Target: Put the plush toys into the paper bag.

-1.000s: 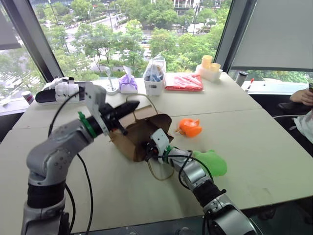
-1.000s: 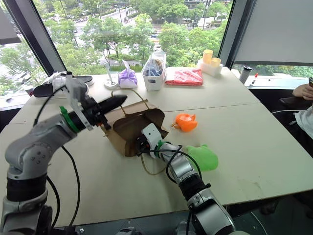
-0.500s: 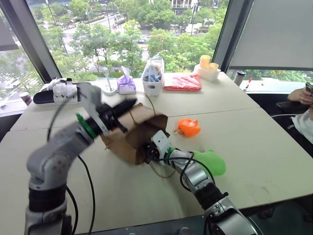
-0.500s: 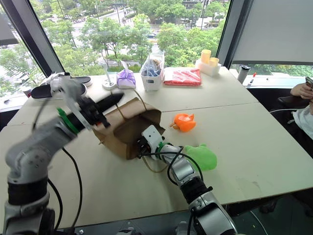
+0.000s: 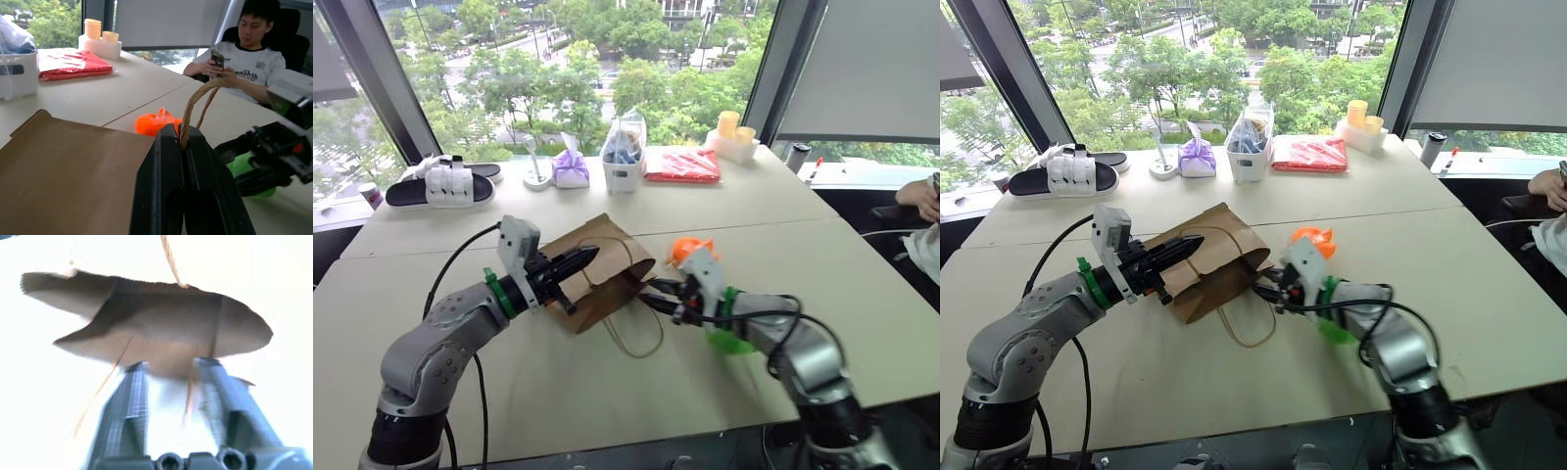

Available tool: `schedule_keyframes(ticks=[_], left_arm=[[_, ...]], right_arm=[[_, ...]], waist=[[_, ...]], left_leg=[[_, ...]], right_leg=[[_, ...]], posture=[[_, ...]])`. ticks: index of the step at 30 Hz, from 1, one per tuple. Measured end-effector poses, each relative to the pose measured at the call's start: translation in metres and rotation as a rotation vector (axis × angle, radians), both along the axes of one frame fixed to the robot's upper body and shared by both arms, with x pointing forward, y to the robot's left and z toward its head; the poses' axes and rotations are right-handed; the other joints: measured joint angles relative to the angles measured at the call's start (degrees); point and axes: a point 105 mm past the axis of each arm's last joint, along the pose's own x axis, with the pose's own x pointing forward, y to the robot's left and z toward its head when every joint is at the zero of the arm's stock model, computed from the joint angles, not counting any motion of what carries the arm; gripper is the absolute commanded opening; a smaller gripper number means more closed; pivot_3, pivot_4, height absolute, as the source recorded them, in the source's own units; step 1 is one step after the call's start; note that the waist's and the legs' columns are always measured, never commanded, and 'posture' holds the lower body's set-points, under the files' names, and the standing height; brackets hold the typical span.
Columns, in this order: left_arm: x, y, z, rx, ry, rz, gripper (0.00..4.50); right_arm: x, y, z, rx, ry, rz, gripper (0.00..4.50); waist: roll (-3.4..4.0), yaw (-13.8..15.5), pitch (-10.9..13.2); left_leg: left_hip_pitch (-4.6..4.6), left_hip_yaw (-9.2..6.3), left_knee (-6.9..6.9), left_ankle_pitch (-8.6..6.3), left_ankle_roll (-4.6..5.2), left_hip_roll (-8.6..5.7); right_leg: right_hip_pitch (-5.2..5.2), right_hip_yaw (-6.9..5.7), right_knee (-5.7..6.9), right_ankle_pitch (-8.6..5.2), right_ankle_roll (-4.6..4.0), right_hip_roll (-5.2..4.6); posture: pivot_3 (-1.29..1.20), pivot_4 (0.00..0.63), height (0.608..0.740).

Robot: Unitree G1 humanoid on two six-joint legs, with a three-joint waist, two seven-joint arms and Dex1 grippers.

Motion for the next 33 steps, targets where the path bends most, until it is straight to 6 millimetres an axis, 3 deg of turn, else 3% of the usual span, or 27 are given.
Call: schedule_keyframes(ticks=[3,6,11,21,24,31,33], left_arm=[[-0.001,-0.001,-0.001,0.004,0.003,-0.011,0.0],[-0.002,-0.001,-0.002,0.015,0.002,-0.022,0.0],[-0.001,0.0,-0.002,0.026,0.002,-0.025,0.0],[0.001,-0.001,0.001,0.04,-0.019,-0.026,0.0],[0.002,-0.002,0.004,0.044,-0.032,-0.023,0.0],[0.003,-0.001,0.005,0.046,-0.036,-0.02,0.0],[0.004,-0.001,0.005,0.046,-0.033,-0.019,0.0]], right_arm=[[-0.002,-0.026,0.011,-0.029,-0.003,-0.052,4.48],[-0.006,-0.053,0.007,-0.091,0.04,-0.109,4.48],[-0.019,-0.07,-0.023,-0.14,0.159,-0.123,4.48],[0.001,-0.101,-0.053,-0.249,0.173,-0.295,4.48],[0.003,-0.103,-0.056,-0.282,0.154,-0.295,3.66],[0.01,-0.104,-0.049,-0.283,0.118,-0.299,0.05],[0.01,-0.102,-0.047,-0.274,0.119,-0.295,0.02]], waist=[[0.0,0.06,0.0],[-0.01,0.23,0.0],[-0.03,0.19,0.0],[-0.03,0.31,0.0],[-0.03,0.3,0.0],[-0.03,0.19,0.0],[-0.03,0.15,0.0]], left_leg=[[0.01,0.02,0.0,0.0,0.01,0.0],[-0.01,0.02,0.03,0.0,0.02,0.0],[-0.01,0.05,0.03,-0.02,0.04,0.0],[-0.01,0.06,0.07,-0.01,0.04,0.0],[-0.02,0.07,0.07,-0.01,0.04,0.0],[0.0,0.06,0.07,-0.01,0.04,0.0],[0.0,0.06,0.07,-0.01,0.04,0.01]], right_leg=[[0.03,0.0,0.0,0.0,0.0,0.0],[0.06,0.0,-0.06,-0.01,0.0,-0.01],[0.08,0.0,-0.09,-0.01,0.01,-0.01],[0.08,0.02,-0.09,-0.01,0.01,-0.01],[0.08,0.02,-0.09,-0.01,0.01,-0.02],[0.09,0.02,-0.09,-0.01,0.01,-0.01],[0.09,0.02,-0.09,-0.01,0.01,-0.01]], posture=[[0.0,0.15,0.74],[0.0,0.15,0.74],[0.0,0.15,0.74],[0.0,0.15,0.74],[0.0,0.15,0.74],[0.0,0.15,0.74],[0.0,0.15,0.74]])
